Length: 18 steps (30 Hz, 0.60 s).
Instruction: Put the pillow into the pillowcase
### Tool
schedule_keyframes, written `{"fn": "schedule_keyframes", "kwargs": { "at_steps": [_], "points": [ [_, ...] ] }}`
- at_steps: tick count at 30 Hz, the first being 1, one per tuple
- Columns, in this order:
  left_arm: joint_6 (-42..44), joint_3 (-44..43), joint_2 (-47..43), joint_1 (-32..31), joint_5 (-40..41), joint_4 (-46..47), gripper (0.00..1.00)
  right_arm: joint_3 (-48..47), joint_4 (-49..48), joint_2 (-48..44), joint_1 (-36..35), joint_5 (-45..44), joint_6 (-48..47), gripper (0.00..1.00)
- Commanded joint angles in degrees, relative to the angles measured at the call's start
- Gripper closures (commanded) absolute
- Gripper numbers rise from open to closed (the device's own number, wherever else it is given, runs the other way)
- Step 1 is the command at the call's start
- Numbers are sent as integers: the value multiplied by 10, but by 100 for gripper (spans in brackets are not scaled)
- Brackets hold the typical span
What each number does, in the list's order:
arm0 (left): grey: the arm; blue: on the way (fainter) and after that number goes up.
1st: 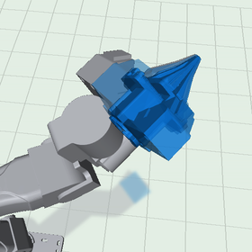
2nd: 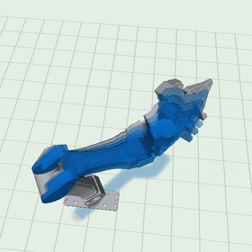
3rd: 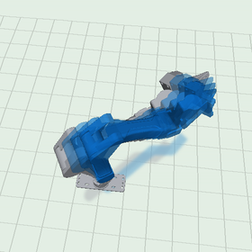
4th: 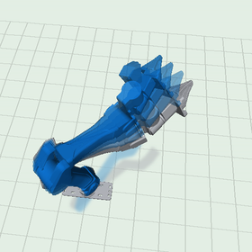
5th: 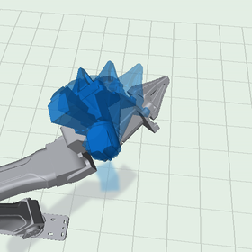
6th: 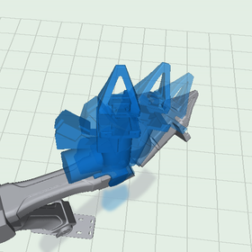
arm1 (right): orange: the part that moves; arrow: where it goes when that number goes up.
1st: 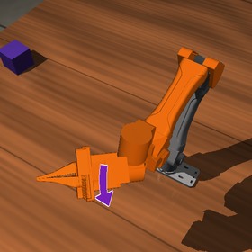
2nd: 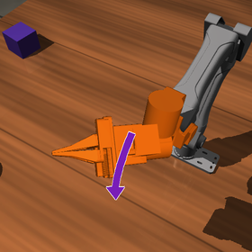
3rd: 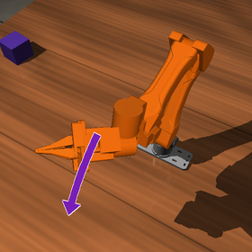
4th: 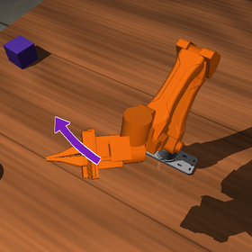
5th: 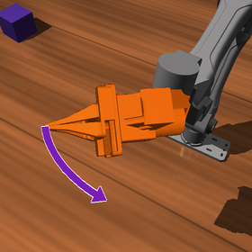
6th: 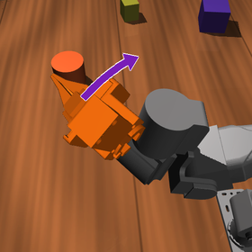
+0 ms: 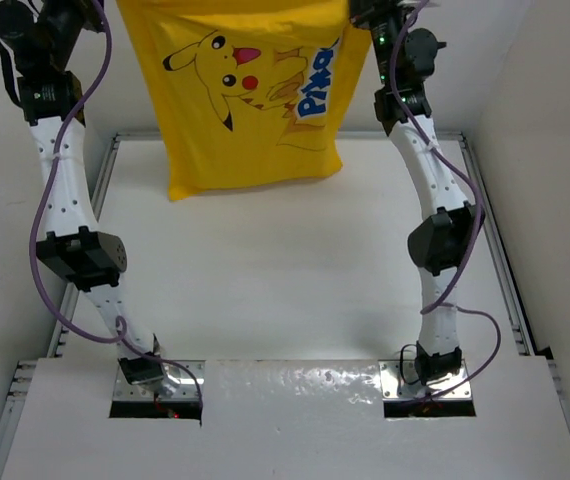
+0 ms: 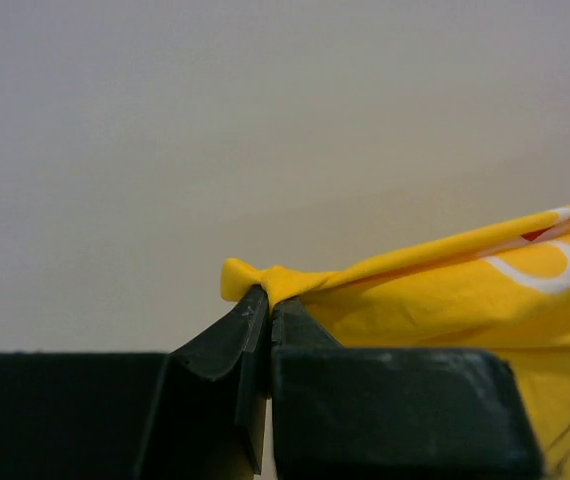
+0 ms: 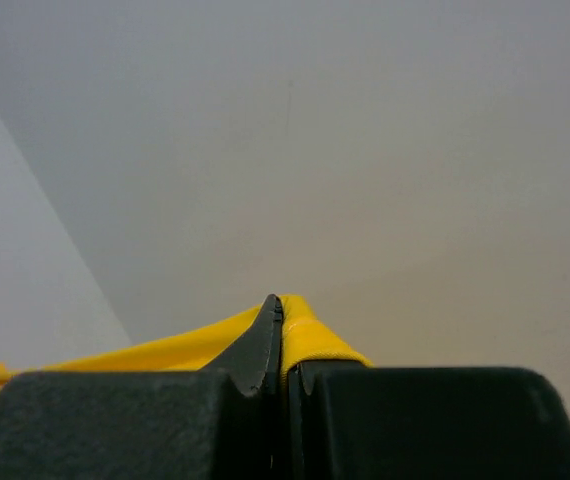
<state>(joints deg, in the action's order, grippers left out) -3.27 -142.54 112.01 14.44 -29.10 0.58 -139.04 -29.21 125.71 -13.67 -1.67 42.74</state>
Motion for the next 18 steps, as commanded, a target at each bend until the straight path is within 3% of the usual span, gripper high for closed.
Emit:
{"fn": "schedule_keyframes", "kwargs": {
  "at_steps": [1,2,3,5,6,8,9,11,12,13,14,15,18],
  "points": [
    [27,-1,-51,31,96,54,100,27,-87,-85,47,0,-13,100],
    [30,2,-58,31,83,27,100,67,-86,-110,48,36,-23,100],
    [36,25,-83,31,64,7,100,169,-84,-168,47,114,-24,100],
    [91,85,-126,31,5,-61,100,304,-101,-238,44,188,-17,100],
    [113,158,-181,31,-12,-86,100,458,-134,-276,39,239,-15,100],
    [205,217,-252,47,-78,-193,100,612,-168,-390,34,263,-27,100],
    [239,240,-266,61,-112,-246,100,747,-167,-430,31,252,-30,100],
    [345,223,-284,104,-207,-444,100,851,-106,-534,30,230,-48,100],
    [492,207,-277,114,-241,-637,88,913,-8,-584,31,212,-70,100],
    [578,192,-277,114,-240,-734,76,928,-7,-601,31,207,-71,100],
    [592,231,-291,111,-191,-762,58,947,105,-613,31,201,-89,73],
    [598,265,-306,111,-168,-763,23,955,156,-619,30,196,-91,46],
    [619,347,-325,111,-70,-762,2,977,298,-614,32,164,-83,2]
  ]
}}
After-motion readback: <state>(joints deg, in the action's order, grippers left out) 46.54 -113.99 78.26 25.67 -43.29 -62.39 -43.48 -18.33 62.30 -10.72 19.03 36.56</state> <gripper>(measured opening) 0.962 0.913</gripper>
